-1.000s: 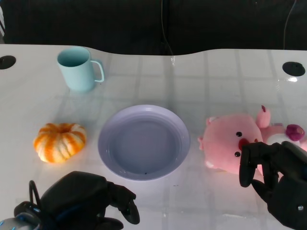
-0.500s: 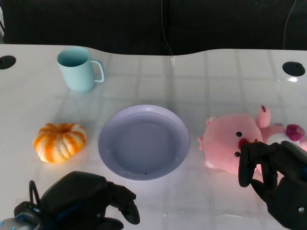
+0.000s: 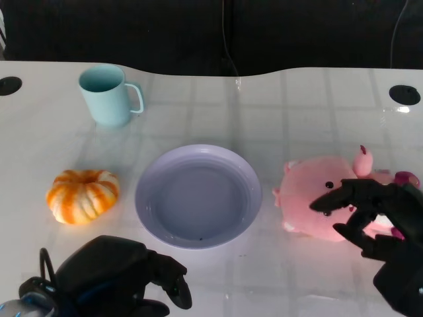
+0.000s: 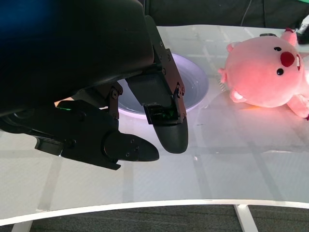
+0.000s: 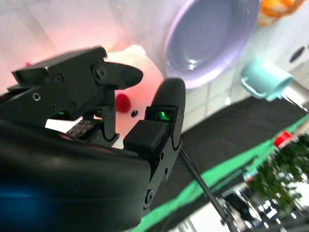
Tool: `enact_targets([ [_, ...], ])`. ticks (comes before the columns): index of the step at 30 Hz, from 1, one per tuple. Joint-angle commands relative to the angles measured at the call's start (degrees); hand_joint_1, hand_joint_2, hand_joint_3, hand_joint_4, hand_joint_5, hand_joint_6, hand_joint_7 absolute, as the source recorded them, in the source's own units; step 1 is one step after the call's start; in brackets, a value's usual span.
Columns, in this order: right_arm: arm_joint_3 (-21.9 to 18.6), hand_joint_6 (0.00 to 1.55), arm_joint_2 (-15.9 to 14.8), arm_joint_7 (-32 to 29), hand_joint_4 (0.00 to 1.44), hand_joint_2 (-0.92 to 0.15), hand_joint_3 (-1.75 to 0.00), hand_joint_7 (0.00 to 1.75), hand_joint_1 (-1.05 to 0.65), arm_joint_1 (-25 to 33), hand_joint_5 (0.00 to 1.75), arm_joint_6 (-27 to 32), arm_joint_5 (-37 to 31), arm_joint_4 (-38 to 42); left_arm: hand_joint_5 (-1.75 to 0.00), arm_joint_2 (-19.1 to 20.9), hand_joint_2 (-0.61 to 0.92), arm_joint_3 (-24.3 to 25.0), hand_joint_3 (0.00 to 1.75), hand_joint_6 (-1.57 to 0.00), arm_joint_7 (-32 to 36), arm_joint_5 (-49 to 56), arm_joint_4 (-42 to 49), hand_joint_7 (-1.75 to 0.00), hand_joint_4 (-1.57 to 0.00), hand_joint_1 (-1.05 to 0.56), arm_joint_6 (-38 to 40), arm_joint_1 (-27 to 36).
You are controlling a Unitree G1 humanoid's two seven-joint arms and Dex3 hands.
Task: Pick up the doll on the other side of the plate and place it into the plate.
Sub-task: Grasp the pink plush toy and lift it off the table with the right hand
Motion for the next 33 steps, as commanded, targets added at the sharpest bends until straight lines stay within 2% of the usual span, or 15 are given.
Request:
enact_targets([
  [1, -0.86, 0.63, -1.55, -2.02, 0.50, -0.91, -0.15, 0.09, -0.26, -0.55, 0.68, -0.42, -3.06, 0.36, -1.24, 0.91, 0.92, 0.54, 0.24, -0.97, 0.22, -0.16, 0.61, -0.45, -0.76, -0.22, -0.34, -0.14],
  [3, -0.99, 0.50, -1.92, -2.00, 0.36, -0.92, -0.15, 0.02, -0.32, -0.76, 0.59, 0.67, -4.45, 0.02, -1.24, 1.02, 0.92, 0.55, 0.24, -0.97, -0.12, -0.09, 0.31, -0.45, -0.76, -0.22, -0.06, -0.12],
  [8, -1.16, 0.30, -3.47, -1.51, 0.16, -0.92, -0.09, 0.00, -0.42, -1.53, 0.47, 4.11, -8.81, -0.46, -1.24, 1.02, 0.92, 0.62, 0.24, -0.97, -0.20, -0.20, 0.05, -0.45, -0.76, -0.22, 0.04, -0.01],
  [10, -0.99, 0.27, -4.22, -1.02, 0.12, -0.92, -0.06, 0.00, -0.46, -1.89, 0.44, 5.89, -10.81, -0.62, -1.24, 0.95, 0.92, 0.59, 0.24, -0.97, -0.14, -0.21, 0.02, -0.45, -0.77, -0.21, 0.02, -0.03],
  [15, 0.69, 0.15, -6.22, 4.74, 0.02, -0.91, -0.04, 0.00, -0.58, -3.50, 0.39, 13.82, -16.08, -1.85, -1.25, 0.47, 0.92, 0.27, 0.22, -0.98, 0.27, 0.12, 0.28, -0.44, -0.77, -0.21, 0.13, -0.24],
  [19, 1.53, 0.13, -7.05, 6.97, 0.00, -0.90, -0.02, 0.00, -0.61, -4.26, 0.37, 16.22, -18.20, -2.00, -1.25, 0.42, 0.92, -0.06, 0.24, -0.97, -0.22, 0.71, 0.07, -0.43, -0.77, -0.22, 0.87, -0.50],
  [23, 3.18, 0.15, -7.71, 11.66, 0.00, -0.90, -0.01, 0.01, -0.65, -6.92, 0.28, 21.19, -20.50, -1.12, -1.25, 0.04, 0.92, -0.69, 0.23, -0.98, -0.15, 1.13, 0.17, -0.44, -0.76, -0.22, 1.02, -1.10],
  [29, 5.52, 0.17, -8.83, 17.96, 0.00, -0.92, -0.03, 0.01, -0.65, -10.31, 0.25, 25.48, -21.22, 1.37, -1.26, 0.14, 0.92, -0.80, 0.22, -0.97, -0.41, 1.63, -0.44, -0.43, -0.75, -0.23, 1.47, -0.96],
  [33, 7.02, 0.23, -8.30, 17.46, 0.05, -0.91, -0.02, 0.03, -0.64, -12.78, 0.26, 25.38, -20.73, 6.61, -1.26, 0.42, 0.92, -0.80, 0.22, -0.97, -0.48, 1.53, -0.55, -0.43, -0.75, -0.23, 1.48, -0.89],
])
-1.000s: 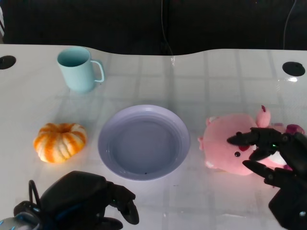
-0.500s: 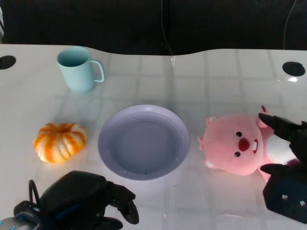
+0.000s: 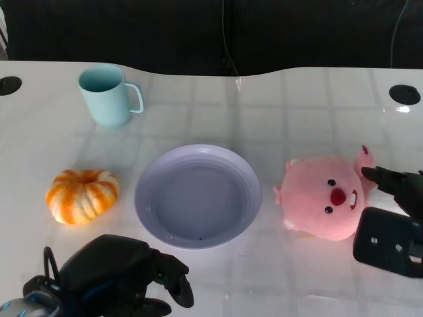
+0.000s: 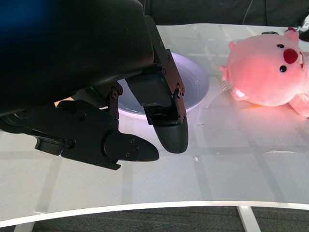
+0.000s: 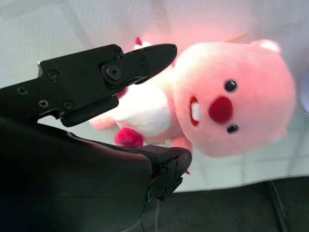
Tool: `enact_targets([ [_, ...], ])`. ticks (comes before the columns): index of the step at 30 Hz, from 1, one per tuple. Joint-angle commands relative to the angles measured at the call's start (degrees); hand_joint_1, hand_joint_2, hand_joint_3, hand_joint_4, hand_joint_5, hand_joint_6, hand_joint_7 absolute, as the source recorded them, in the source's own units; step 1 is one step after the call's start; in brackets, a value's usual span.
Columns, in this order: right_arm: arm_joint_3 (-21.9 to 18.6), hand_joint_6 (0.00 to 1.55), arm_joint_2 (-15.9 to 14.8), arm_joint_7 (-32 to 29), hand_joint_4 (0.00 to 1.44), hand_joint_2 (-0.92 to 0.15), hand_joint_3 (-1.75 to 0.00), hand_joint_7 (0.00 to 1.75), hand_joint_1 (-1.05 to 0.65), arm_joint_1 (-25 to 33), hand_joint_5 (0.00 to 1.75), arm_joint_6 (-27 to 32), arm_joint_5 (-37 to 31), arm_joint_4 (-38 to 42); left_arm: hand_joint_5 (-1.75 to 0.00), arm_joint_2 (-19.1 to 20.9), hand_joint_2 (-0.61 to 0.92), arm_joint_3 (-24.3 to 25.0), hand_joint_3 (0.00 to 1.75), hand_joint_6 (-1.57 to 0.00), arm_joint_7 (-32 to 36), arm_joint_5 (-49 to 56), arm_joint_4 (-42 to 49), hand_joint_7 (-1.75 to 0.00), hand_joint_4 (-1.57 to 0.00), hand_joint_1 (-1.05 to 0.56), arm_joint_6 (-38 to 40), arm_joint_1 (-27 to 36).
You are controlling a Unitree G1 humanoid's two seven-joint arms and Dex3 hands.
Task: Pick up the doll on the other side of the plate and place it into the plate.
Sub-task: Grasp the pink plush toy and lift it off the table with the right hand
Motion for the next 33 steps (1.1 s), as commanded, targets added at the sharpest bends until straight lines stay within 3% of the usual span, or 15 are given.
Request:
enact_targets([
  [1, 1.11, 0.23, -0.49, 0.27, 0.05, -0.91, -0.01, 0.03, -0.63, -2.45, 0.25, 0.14, 0.79, 4.78, -1.27, 0.93, 0.92, 0.15, 0.22, -0.97, -0.34, 0.45, -0.41, -0.43, -0.76, -0.23, 0.05, -0.20],
  [16, 6.57, 0.35, 3.10, -5.16, 0.20, -0.92, -0.10, 0.05, -0.65, -15.18, 0.19, -0.88, 2.51, 30.05, -1.25, 1.31, 0.92, 0.71, 0.22, -0.97, -0.38, 0.44, -2.62, -0.43, -0.77, -0.22, 0.42, 1.56],
  [25, 9.92, 0.44, 4.06, -7.92, 0.31, -0.92, -0.12, 0.03, -0.61, -23.73, 0.14, -5.07, 3.24, 45.63, -1.25, 0.62, 0.92, -0.24, 0.22, -0.98, -0.90, 1.53, -4.84, -0.43, -0.77, -0.23, 2.40, 2.26],
  [28, 9.77, 0.50, 4.54, -11.54, 0.37, -0.92, -0.11, 0.05, -0.57, -24.52, 0.14, -6.27, 3.81, 48.15, -1.28, 0.53, 0.92, -0.44, 0.21, -0.97, -1.00, 1.89, -5.69, -0.44, -0.76, -0.23, 2.94, 2.71],
  [29, 8.76, 0.51, 5.04, -15.52, 0.38, -0.92, -0.11, 0.05, -0.56, -24.01, 0.14, -7.28, 4.31, 48.62, -1.28, 0.44, 0.92, -0.43, 0.21, -0.97, -0.82, 1.65, -5.88, -0.44, -0.76, -0.23, 2.80, 2.85],
  [32, 5.37, 0.79, 6.36, -27.20, 0.80, -0.92, -0.07, 0.08, -0.35, -22.47, 0.19, -12.19, 6.81, 50.15, -1.30, 0.22, 0.92, -0.45, 0.22, -0.98, -1.17, 1.40, -6.70, -0.45, -0.76, -0.23, 3.32, 3.07],
  [33, 4.62, 0.93, 6.50, -29.67, 0.91, -0.92, -0.10, 0.12, -0.24, -22.18, 0.48, -14.00, 7.74, 50.61, -1.30, 0.21, 0.92, -0.42, 0.22, -0.98, -1.35, 1.35, -6.98, -0.45, -0.76, -0.23, 3.53, 3.14],
])
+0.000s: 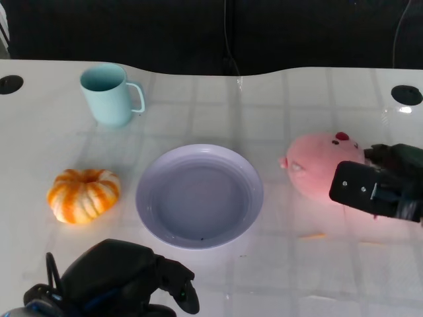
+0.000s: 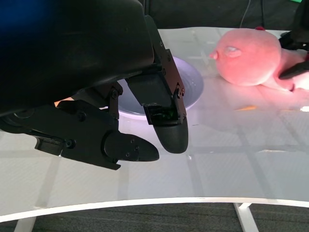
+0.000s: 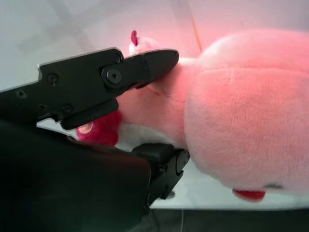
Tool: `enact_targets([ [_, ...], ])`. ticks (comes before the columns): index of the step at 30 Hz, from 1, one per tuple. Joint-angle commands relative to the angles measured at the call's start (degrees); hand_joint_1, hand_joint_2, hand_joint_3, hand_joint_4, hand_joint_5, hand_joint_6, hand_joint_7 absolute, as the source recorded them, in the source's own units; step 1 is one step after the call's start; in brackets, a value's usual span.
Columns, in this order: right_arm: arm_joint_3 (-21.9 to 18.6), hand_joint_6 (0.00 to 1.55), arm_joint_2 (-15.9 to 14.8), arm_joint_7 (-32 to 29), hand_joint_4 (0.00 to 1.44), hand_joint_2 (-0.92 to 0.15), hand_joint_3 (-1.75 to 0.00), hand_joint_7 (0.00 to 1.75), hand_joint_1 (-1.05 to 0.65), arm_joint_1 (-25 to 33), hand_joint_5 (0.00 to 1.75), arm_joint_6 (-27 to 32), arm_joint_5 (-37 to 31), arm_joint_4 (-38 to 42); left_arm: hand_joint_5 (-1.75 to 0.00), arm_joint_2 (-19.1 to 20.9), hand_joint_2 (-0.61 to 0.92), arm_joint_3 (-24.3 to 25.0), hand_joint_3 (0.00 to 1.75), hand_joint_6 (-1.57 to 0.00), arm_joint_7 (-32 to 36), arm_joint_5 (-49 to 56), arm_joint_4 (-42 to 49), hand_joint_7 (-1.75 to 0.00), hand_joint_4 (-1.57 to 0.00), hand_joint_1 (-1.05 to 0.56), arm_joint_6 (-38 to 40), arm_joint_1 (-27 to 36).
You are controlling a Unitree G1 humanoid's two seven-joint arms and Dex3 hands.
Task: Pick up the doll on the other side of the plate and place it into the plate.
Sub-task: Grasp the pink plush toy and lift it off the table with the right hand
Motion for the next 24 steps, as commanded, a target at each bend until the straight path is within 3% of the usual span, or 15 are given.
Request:
enact_targets([
  [1, -3.29, 1.09, 0.46, -7.70, 0.86, -0.92, -0.15, 0.16, -0.17, 2.50, 1.08, -4.95, 3.32, 2.16, -1.30, 0.37, 0.92, 0.24, 0.21, -0.97, -0.96, -0.10, -1.56, -0.45, -0.76, -0.23, 0.72, 0.54],
  [2, -3.95, 1.16, 0.32, -8.51, 0.85, -0.89, -0.21, 0.26, -0.15, 2.91, 1.38, -6.39, 4.38, 1.87, -1.30, 0.40, 0.92, 0.27, 0.21, -0.97, -1.03, -0.27, -1.63, -0.45, -0.76, -0.23, 0.72, 0.55],
  [4, -4.47, 1.10, -0.17, -9.32, 0.86, -0.75, -0.54, 0.62, -0.14, 3.54, 1.62, -8.44, 5.45, 1.24, -1.29, 0.47, 0.92, 0.28, 0.20, -0.96, -1.29, -0.40, -1.80, -0.45, -0.76, -0.23, 0.80, 0.53],
  [6, -4.84, 0.92, -0.58, -10.15, 0.82, -0.62, -0.79, 1.15, -0.16, 4.16, 1.73, -10.02, 6.00, 0.61, -1.29, 0.58, 0.92, 0.10, 0.20, -0.96, -1.70, 0.19, -2.17, -0.46, -0.76, -0.24, 1.08, 0.42],
  [8, -5.35, 0.78, -0.61, -10.54, 0.81, -0.59, -0.86, 1.48, -0.17, 4.66, 1.74, -10.27, 6.49, -0.34, -1.29, 0.58, 0.92, 0.02, 0.21, -0.96, -1.69, 0.32, -2.12, -0.46, -0.76, -0.24, 0.97, 0.34],
  [10, -5.89, 0.70, -0.51, -10.37, 0.82, -0.56, -0.95, 1.69, -0.18, 5.15, 1.75, -9.65, 7.13, -1.61, -1.29, 0.65, 0.92, -0.01, 0.21, -0.97, -1.28, 0.35, -1.77, -0.47, -0.77, -0.24, 0.35, 0.27],
  [16, -8.40, 0.70, 0.49, -11.62, 0.85, -0.45, -1.16, 1.75, -0.15, 6.48, 1.75, -9.47, 9.47, -4.90, -1.28, 0.60, 0.92, -0.01, 0.21, -0.97, -0.87, 0.10, -0.65, -0.47, -0.77, -0.24, -0.48, 0.16],
  [24, -11.06, 0.75, 1.93, -11.31, 0.89, -0.45, -1.21, 1.75, -0.13, 6.68, 1.75, -10.12, 12.68, -11.14, -1.28, 0.65, 0.92, -0.07, 0.20, -0.96, -0.64, 0.55, 0.10, -0.47, -0.78, -0.24, -0.84, -0.14],
])
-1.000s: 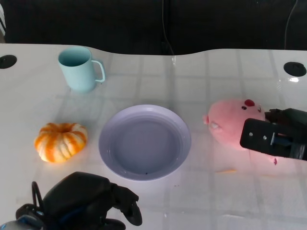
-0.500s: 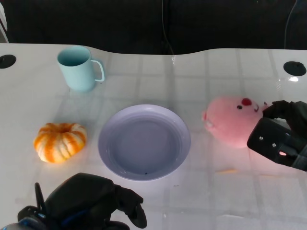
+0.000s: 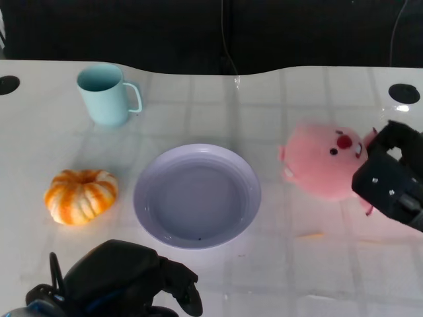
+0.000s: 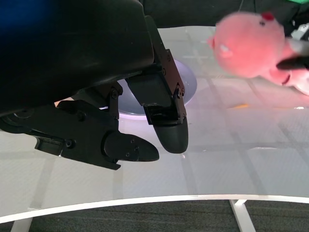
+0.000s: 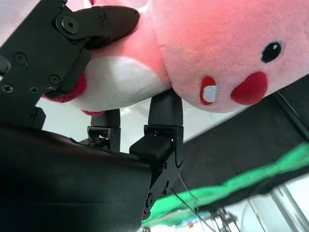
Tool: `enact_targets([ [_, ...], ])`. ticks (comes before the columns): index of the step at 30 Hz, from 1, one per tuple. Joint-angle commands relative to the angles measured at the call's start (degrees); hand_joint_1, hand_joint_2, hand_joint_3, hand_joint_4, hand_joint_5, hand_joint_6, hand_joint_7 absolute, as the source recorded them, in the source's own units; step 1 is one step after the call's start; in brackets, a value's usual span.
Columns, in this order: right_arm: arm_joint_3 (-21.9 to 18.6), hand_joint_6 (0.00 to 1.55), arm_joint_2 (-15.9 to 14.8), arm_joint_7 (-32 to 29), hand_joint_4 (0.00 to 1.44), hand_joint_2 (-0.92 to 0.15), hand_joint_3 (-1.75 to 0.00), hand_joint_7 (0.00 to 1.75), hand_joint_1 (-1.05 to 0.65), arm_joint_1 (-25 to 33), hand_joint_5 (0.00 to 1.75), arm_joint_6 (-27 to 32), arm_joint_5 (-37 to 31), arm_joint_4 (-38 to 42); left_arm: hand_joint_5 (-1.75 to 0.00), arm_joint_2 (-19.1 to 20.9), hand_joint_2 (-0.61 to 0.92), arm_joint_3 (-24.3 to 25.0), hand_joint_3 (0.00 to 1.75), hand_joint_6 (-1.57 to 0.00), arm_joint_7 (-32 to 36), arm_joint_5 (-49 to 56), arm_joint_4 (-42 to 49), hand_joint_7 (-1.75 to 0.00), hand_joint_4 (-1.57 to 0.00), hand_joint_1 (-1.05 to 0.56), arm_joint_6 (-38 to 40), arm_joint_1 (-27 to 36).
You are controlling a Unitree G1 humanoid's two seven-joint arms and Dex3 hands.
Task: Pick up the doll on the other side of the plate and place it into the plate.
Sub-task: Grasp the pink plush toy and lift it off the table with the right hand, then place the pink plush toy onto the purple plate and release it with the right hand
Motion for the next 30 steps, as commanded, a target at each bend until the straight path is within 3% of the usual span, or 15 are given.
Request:
enact_targets([
  [1, -1.07, 0.75, 0.23, 0.54, 0.90, -0.43, -1.23, 1.75, -0.14, -0.08, 1.75, -1.32, 1.73, -3.10, -1.27, 0.64, 0.92, 0.15, 0.19, -0.96, 0.71, 0.43, 1.09, -0.47, -0.78, -0.24, -0.91, -0.08],
  [9, -0.06, 0.76, 4.25, 4.94, 0.92, -0.38, -1.26, 1.75, -0.10, -0.64, 1.75, -2.31, 5.27, -9.47, -1.24, 0.17, 0.92, -0.35, 0.21, -0.96, 1.11, 0.93, 2.30, -0.46, -0.78, -0.24, -1.44, -0.13],
  [15, 2.55, 0.77, 8.20, 8.23, 0.92, -0.36, -1.29, 1.75, -0.09, -2.77, 1.75, 0.62, 4.74, -12.40, -1.24, -0.71, 0.92, -1.17, 0.20, -0.97, 1.81, 1.80, 3.00, -0.46, -0.79, -0.23, -1.85, -0.53],
  [21, 6.17, 0.75, 11.86, 9.19, 0.92, -0.36, -1.29, 1.74, -0.11, -6.98, 1.75, 2.68, 2.67, -9.77, -1.25, -1.85, 0.92, -2.03, 0.17, -0.97, 2.32, 2.45, 4.23, -0.44, -0.80, -0.23, -1.91, -1.22],
  [26, 8.27, 0.75, 14.41, 8.63, 0.92, -0.41, -1.20, 1.73, -0.11, -9.48, 1.75, -0.36, 2.37, -3.82, -1.24, -2.86, 0.92, -2.80, 0.21, -0.98, 2.23, 3.16, 3.97, -0.44, -0.79, -0.23, -1.08, -1.08],
  [30, 9.57, 0.77, 16.56, 7.81, 0.91, -0.37, -1.24, 1.71, -0.10, -11.72, 1.75, -0.36, 1.53, 0.20, -1.24, -3.07, 0.92, -3.26, 0.19, -0.99, 2.60, 4.20, 3.50, -0.43, -0.80, -0.23, -1.49, -1.00],
])
